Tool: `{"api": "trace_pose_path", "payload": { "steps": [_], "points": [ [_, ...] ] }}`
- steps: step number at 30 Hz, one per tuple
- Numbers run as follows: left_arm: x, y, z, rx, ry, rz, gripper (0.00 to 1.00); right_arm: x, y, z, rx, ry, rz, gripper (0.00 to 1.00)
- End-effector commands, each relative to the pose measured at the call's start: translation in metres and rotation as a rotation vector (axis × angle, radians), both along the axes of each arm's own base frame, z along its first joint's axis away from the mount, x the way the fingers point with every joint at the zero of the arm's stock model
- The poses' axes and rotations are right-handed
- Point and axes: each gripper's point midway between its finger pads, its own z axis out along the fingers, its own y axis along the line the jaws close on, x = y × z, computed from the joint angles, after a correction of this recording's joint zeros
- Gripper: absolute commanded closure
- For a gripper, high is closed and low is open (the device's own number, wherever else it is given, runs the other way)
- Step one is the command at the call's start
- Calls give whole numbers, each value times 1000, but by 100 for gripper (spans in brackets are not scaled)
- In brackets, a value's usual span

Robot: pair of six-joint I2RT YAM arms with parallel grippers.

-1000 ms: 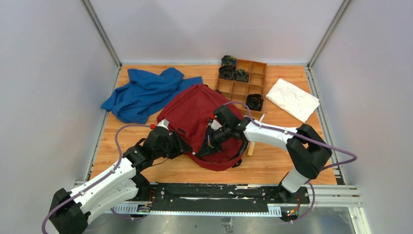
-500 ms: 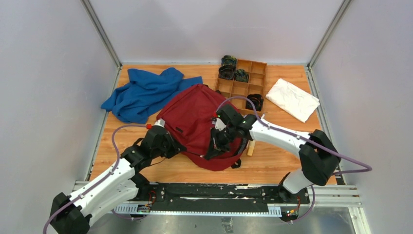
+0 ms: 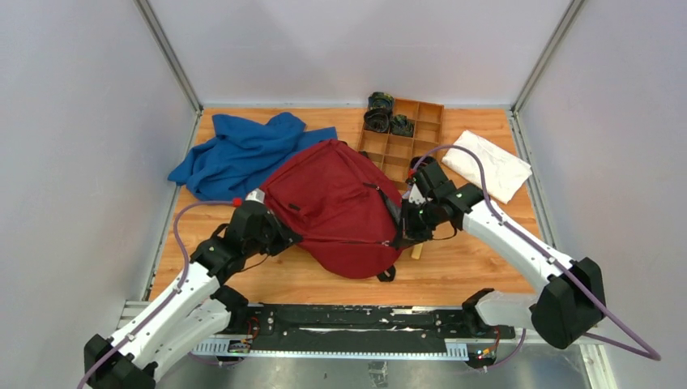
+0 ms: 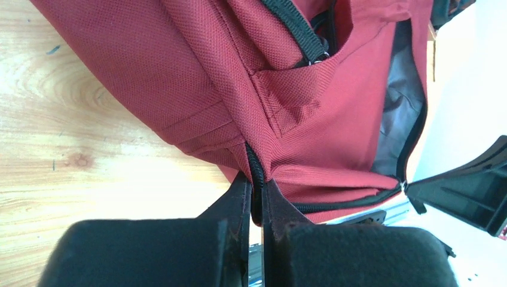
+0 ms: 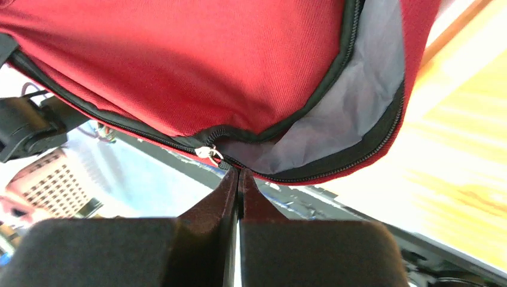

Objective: Pack the student bag
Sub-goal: Zip the student bag at the center of the board.

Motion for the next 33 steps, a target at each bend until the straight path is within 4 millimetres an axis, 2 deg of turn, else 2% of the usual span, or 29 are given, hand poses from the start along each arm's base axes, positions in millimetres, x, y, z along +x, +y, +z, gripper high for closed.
{"api": "trace_pose_path", "payload": {
  "steps": [1, 3, 5, 6, 8, 9, 11, 14, 17, 21, 25, 29, 33],
  "points": [
    [16, 35, -1, 150, -30, 100, 100, 25, -73, -11, -394, -129, -42, 100],
    [17, 39, -1, 166, -22, 104, 100, 36, -73, -4, -432, -132, -30, 100],
    [19, 41, 2, 178, -31, 94, 100, 43, -65, 6, -417, -145, -4, 100],
    [20, 39, 6, 179, -47, 79, 93, 44, -61, 10, -405, -158, 12, 100],
    [24, 34, 15, 181, -80, 34, 55, 46, -49, 19, -364, -191, 49, 100],
    [26, 31, 23, 178, -106, 5, 43, 44, -41, 22, -338, -197, 70, 100],
    [30, 23, 42, 169, -175, -56, 34, 39, -28, 23, -288, -195, 113, 100],
    [32, 10, 78, 174, -305, -175, 27, 30, -9, 21, -233, -195, 174, 100],
    [25, -17, 97, 177, -393, -374, 20, 23, -3, 17, -231, -188, 206, 100],
    [6, -73, 100, 149, -450, -650, 15, 22, 1, 15, -205, -194, 200, 100],
    [-10, -122, 100, 155, -539, -818, 13, 23, 5, 19, -177, -211, 193, 100],
    [-22, -152, 103, 149, -651, -930, 11, 22, 10, 19, -144, -216, 194, 100],
    [-13, -165, 94, 172, -716, -926, 11, 21, 13, 18, -131, -205, 196, 100]
  ]
}}
